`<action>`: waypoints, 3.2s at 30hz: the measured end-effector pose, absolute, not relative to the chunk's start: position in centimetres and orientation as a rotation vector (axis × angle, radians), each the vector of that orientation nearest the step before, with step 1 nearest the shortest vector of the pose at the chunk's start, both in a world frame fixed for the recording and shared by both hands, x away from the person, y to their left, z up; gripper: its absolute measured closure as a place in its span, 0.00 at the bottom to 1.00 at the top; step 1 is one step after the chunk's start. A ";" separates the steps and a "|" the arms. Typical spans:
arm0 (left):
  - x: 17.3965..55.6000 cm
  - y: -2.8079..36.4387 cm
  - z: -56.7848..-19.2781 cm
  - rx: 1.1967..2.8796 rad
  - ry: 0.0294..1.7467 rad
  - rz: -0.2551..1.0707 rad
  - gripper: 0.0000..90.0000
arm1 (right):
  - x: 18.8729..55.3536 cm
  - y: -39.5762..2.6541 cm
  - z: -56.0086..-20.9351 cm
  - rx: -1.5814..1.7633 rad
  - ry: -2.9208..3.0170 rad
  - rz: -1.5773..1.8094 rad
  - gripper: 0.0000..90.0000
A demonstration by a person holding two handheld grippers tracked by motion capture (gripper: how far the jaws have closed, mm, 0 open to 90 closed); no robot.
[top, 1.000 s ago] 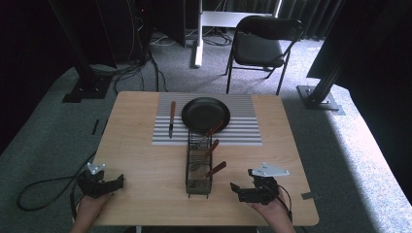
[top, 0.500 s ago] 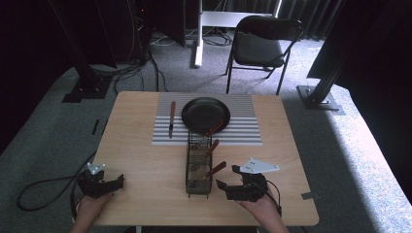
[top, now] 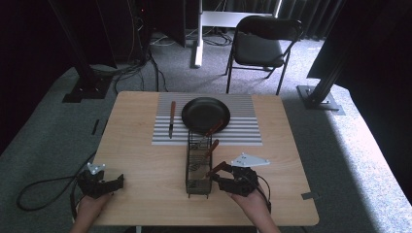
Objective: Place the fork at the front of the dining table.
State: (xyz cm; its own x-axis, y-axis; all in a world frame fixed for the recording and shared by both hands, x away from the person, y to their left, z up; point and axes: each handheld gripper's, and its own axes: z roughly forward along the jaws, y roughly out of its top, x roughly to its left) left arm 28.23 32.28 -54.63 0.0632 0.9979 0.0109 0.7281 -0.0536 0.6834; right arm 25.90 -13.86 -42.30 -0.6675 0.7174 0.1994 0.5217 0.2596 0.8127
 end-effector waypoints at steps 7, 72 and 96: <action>28.2 32.3 -54.6 1.836 1.716 0.689 0.00 | 25.8 -12.6 -42.6 1.160 2.348 1.322 0.69; 28.2 32.3 -54.6 1.836 1.717 0.690 0.00 | 25.9 -22.8 -36.0 1.251 1.975 1.285 0.89; 28.2 32.3 -54.6 1.833 1.718 0.690 0.00 | 36.3 -21.1 -39.6 1.386 2.000 1.058 0.89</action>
